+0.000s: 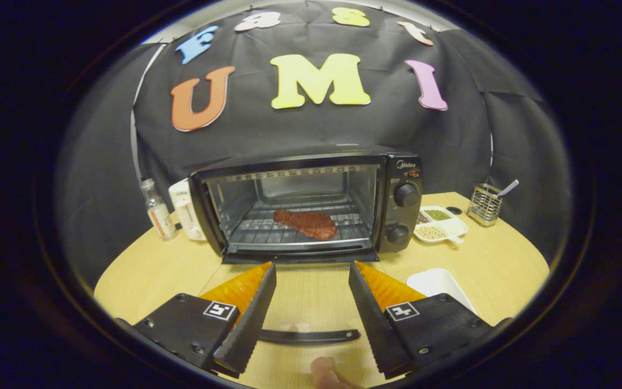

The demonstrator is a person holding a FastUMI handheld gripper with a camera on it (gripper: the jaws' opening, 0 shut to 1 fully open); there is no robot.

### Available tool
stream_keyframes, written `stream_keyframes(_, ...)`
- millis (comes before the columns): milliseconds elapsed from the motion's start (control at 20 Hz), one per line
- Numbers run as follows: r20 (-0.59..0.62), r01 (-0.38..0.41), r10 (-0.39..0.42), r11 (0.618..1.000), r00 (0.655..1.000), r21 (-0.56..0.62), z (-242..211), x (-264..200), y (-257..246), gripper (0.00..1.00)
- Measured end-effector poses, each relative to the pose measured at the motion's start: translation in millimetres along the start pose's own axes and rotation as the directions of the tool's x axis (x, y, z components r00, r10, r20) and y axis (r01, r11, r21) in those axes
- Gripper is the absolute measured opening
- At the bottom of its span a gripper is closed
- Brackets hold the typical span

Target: Open the toaster oven, put the food inside, and close the toaster oven door.

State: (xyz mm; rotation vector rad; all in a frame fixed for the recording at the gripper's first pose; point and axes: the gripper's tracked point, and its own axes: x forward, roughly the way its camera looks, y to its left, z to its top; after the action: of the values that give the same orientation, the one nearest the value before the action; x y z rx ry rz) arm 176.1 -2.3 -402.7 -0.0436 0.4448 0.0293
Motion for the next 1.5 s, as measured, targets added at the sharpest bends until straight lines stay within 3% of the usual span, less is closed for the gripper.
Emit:
stream_keyframes(100,-0.042,-0.019,0.019,1.0,0.999,-0.007,-20.5,-14.8,9.0,0.87)
stream_keyframes(250,-0.102,-0.028,0.025,0.999,0.994,-0.03,-51.1,-29.9,17.7,0.95)
stream_keyframes(600,-0.279,-0.014,0.017,1.0,0.96,0.01,-109.4,-20.1,14.6,0.95)
stream_keyframes(1100,-0.273,0.01,-0.023,0.999,0.962,-0.048,-103.4,-5.7,10.5,0.94)
stream_keyframes(1500,-0.214,0.018,-0.031,0.998,0.976,-0.064,-68.9,6.4,9.9,0.94)
